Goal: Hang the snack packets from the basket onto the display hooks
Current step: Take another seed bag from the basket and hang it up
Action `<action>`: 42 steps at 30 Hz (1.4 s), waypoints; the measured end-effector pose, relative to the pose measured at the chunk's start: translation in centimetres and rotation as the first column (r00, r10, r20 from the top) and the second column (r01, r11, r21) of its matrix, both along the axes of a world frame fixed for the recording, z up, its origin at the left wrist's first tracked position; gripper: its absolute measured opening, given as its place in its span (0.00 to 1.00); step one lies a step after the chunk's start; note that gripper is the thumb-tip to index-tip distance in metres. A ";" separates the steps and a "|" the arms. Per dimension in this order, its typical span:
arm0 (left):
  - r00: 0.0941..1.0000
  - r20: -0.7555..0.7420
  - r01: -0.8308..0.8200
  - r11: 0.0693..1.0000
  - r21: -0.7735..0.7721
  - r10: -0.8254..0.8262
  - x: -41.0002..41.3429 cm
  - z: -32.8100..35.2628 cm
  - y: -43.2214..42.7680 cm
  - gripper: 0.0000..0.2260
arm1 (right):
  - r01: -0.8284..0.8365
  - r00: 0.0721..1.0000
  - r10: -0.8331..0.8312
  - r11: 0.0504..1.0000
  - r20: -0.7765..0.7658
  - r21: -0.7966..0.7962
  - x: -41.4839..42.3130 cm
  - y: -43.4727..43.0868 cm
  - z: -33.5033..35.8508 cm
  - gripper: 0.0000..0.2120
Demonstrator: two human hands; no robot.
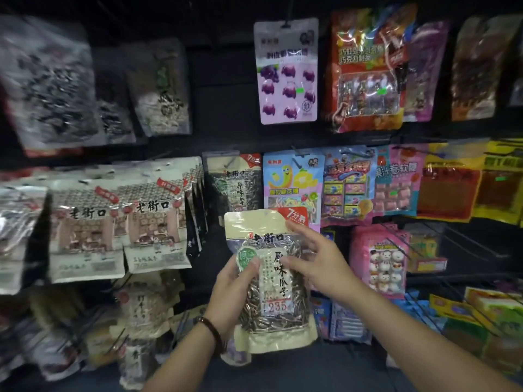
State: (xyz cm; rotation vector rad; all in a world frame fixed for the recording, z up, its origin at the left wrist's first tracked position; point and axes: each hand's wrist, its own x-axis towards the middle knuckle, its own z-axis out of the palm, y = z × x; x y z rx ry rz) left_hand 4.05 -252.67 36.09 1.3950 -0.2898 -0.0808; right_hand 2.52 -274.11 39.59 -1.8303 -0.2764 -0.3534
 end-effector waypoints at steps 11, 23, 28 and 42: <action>0.859 0.448 -0.371 0.905 0.208 0.249 3.9 7.1 3.4 0.23 | 0.061 0.997 -0.060 0.998 -0.042 0.021 5.2 5.0 5.5 0.47; 0.828 0.487 -0.465 0.826 0.318 0.278 10.0 10.5 7.2 0.31 | 0.069 0.995 -0.060 0.991 0.076 -0.112 9.7 7.4 10.1 0.49; 0.822 0.509 -0.466 0.816 0.341 0.257 11.4 10.8 7.5 0.32 | 0.104 0.993 -0.094 0.986 0.078 -0.128 10.7 7.6 10.5 0.49; 0.832 0.510 -0.440 0.818 0.371 0.216 11.6 10.9 7.2 0.34 | 0.059 0.997 -0.054 0.993 0.046 -0.101 12.1 7.3 10.2 0.49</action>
